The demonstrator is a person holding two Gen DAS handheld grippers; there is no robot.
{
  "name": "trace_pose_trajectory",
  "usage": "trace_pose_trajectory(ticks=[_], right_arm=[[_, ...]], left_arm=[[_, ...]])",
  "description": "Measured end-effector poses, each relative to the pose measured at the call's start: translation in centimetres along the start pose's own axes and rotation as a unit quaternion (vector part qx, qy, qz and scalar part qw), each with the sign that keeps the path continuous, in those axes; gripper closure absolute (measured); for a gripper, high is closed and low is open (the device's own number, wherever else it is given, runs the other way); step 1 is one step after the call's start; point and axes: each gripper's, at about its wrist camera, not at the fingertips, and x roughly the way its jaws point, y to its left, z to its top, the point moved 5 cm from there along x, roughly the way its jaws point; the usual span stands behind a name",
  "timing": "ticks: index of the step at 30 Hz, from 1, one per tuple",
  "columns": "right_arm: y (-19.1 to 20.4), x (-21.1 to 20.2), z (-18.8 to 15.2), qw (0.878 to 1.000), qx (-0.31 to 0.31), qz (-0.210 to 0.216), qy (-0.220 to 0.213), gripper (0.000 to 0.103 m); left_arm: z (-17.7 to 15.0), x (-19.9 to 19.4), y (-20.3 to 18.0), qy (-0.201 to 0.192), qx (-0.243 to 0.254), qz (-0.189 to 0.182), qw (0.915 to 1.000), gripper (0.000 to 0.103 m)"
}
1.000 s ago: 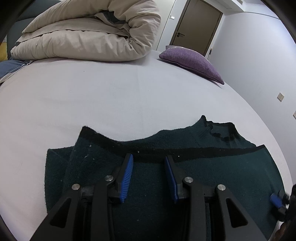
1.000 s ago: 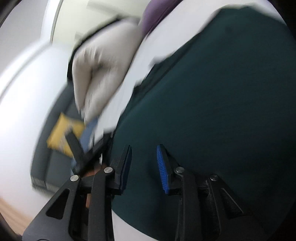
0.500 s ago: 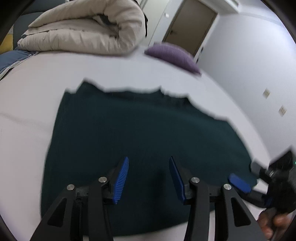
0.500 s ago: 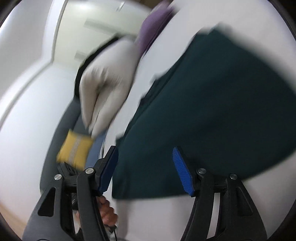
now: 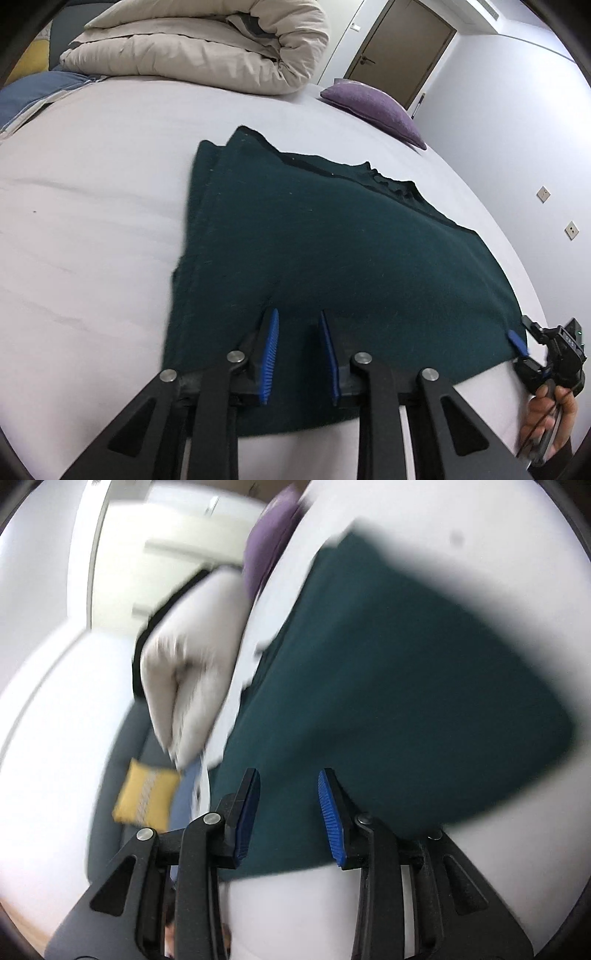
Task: Fold small clothes
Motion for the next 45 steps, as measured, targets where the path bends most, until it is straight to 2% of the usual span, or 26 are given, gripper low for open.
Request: trace_pose_trajectory(ticks=[4, 6, 8, 11, 12, 15, 19, 23, 24, 25, 26, 27, 29, 30, 32, 35, 40, 44, 45], right_arm=[[-2.4, -7.2, 2.8, 0.995, -0.002, -0.059, -0.085, 0.071], [-3.5, -10.2, 3.4, 0.989, 0.013, -0.09, -0.116, 0.059], [-3.2, -12.7, 4.0, 0.987, 0.01, -0.091, -0.135, 0.055], [-1.1, -13.4, 4.0, 0.989, -0.014, -0.074, -0.13, 0.046], [-1.1, -14.4, 4.6, 0.989, -0.026, -0.069, -0.125, 0.046], [2.4, -11.6, 4.9, 0.994, -0.059, -0.037, -0.084, 0.046], [6.9, -5.4, 5.4, 0.994, -0.099, -0.018, -0.033, 0.046], [7.8, 2.1, 6.8, 0.995, -0.089, -0.036, 0.009, 0.045], [8.1, 4.9, 7.7, 0.995, -0.086, -0.052, 0.016, 0.045], [6.6, 5.6, 8.1, 0.993, -0.077, -0.085, 0.021, 0.046], [6.7, 7.0, 8.6, 0.994, -0.07, -0.086, 0.021, 0.055], [6.3, 7.3, 8.9, 0.995, -0.065, -0.074, 0.022, 0.058], [6.0, 5.6, 9.3, 0.995, -0.072, -0.067, 0.003, 0.057], [6.0, 4.8, 9.6, 0.994, -0.078, -0.075, -0.012, 0.05], [4.9, 2.1, 9.9, 0.991, -0.083, -0.097, -0.039, 0.047], [4.5, -0.6, 10.1, 0.988, -0.084, -0.117, -0.055, 0.044], [3.4, -3.1, 10.2, 0.985, -0.084, -0.133, -0.067, 0.041], [0.4, -8.4, 9.9, 0.987, -0.065, -0.136, -0.063, 0.039], [0.2, -8.4, 9.9, 0.987, -0.061, -0.134, -0.06, 0.039]], left_arm=[[-0.1, -0.9, 1.5, 0.002, -0.019, 0.01, 0.9998, 0.076], [0.0, -2.1, 1.8, -0.003, -0.017, 0.029, 0.9994, 0.073], [0.8, -3.3, 0.8, -0.021, -0.005, 0.034, 0.9992, 0.064], [2.1, -3.9, -1.7, -0.032, 0.019, 0.023, 0.999, 0.055], [2.4, -3.8, -2.7, -0.036, 0.03, 0.021, 0.9987, 0.053], [3.2, -2.4, -5.8, -0.034, 0.06, 0.012, 0.9976, 0.049], [3.4, 1.4, -9.1, -0.008, 0.086, 0.013, 0.9962, 0.048], [3.3, 5.6, -10.1, 0.021, 0.102, 0.032, 0.9941, 0.047], [3.2, 6.2, -10.0, 0.023, 0.105, 0.039, 0.9934, 0.047], [3.1, 6.5, -9.9, 0.018, 0.111, 0.041, 0.9929, 0.047], [2.9, 6.6, -10.1, 0.011, 0.122, 0.042, 0.9916, 0.046], [2.7, 6.7, -10.2, 0.007, 0.131, 0.046, 0.9902, 0.045], [2.1, 6.8, -10.5, 0.0, 0.153, 0.063, 0.9862, 0.044], [1.9, 6.9, -10.5, -0.001, 0.158, 0.069, 0.985, 0.043], [2.1, 6.9, -10.5, 0.0, 0.15, 0.069, 0.9863, 0.042], [2.0, 6.8, -10.1, -0.002, 0.138, 0.057, 0.9888, 0.042], [1.9, 6.6, -9.8, -0.006, 0.133, 0.051, 0.9898, 0.042], [1.9, 6.5, -9.9, -0.006, 0.132, 0.051, 0.9899, 0.042], [2.0, 6.4, -9.9, -0.004, 0.13, 0.053, 0.9901, 0.042]])
